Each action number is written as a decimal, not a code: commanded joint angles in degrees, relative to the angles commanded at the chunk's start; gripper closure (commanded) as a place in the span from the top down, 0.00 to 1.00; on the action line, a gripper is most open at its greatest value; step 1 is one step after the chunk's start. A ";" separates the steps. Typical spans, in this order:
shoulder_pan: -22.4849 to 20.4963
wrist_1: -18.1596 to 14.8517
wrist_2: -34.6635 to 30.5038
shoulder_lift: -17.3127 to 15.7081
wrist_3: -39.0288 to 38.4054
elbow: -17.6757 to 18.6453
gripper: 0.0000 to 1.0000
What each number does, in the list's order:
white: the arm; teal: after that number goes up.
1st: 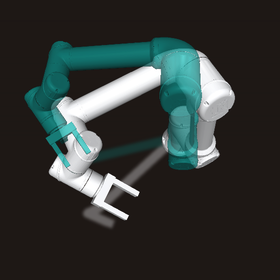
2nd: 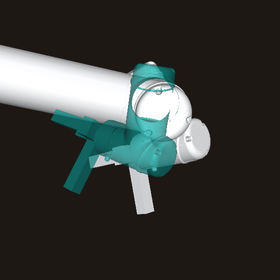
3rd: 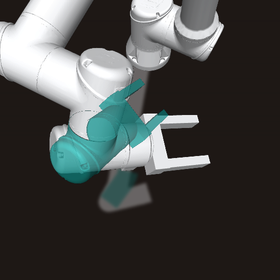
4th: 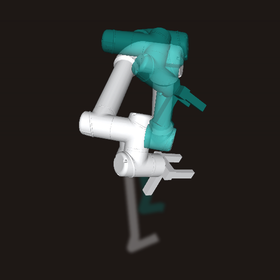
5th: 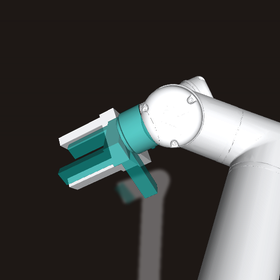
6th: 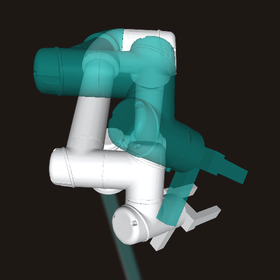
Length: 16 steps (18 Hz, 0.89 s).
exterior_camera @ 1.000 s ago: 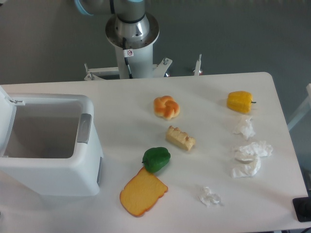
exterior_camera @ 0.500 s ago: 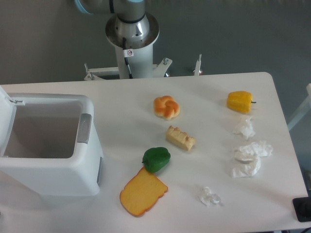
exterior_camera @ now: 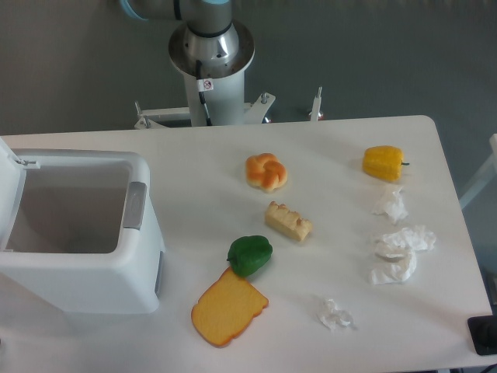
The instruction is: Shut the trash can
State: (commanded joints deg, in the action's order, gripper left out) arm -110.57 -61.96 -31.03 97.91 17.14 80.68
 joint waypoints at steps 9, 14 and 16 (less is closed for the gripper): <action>0.09 0.61 -0.09 1.93 0.18 -0.53 1.00; 0.00 0.62 -0.53 2.37 0.09 -0.53 1.00; -0.09 0.53 -0.61 2.20 -0.09 -0.35 1.00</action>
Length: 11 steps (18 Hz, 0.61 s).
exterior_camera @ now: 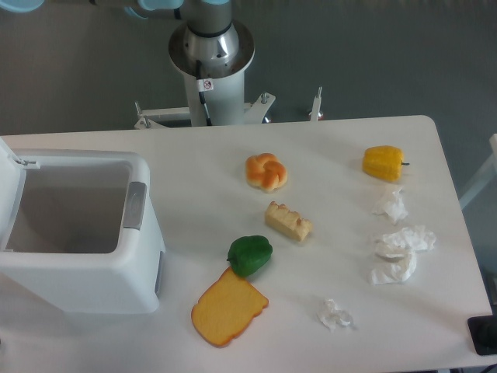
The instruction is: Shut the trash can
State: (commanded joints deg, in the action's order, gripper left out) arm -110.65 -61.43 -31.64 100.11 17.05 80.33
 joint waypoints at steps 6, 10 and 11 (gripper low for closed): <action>-0.97 -0.09 -5.26 -0.70 -1.23 0.88 1.00; -2.45 0.00 -6.94 -0.70 -1.23 0.88 1.00; -3.33 0.00 -6.94 -0.70 -1.23 0.97 1.00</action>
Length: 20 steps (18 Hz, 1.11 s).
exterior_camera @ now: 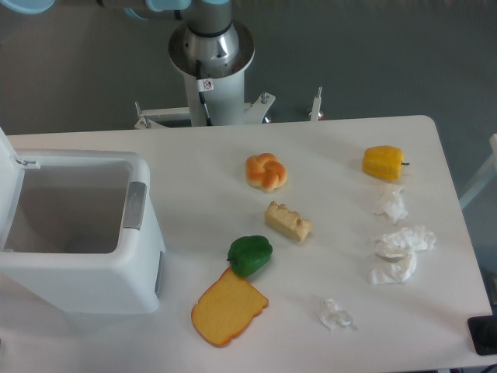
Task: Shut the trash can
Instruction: 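Push the white lid forward and down over the can opening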
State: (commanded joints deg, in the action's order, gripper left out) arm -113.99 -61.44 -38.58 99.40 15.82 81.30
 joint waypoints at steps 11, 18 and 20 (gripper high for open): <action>-3.26 0.00 -12.12 0.00 0.00 0.62 1.00; -4.22 0.09 -12.74 0.00 1.76 1.23 1.00; -5.01 0.09 -12.74 -0.09 1.85 1.67 1.00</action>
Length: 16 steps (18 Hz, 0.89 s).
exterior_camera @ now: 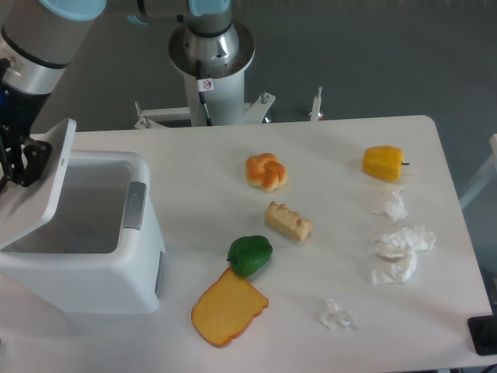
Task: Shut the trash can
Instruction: 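Push the white lid forward and down over the can opening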
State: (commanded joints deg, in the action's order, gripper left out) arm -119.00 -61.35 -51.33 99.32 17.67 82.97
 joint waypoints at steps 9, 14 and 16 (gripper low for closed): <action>-0.27 -0.09 -7.12 0.00 1.76 0.09 1.00; -0.62 0.00 -7.12 0.09 1.93 0.44 1.00; -1.23 -0.09 -7.12 0.09 1.93 0.62 1.00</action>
State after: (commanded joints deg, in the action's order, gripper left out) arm -120.23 -61.44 -58.45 99.40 19.60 83.58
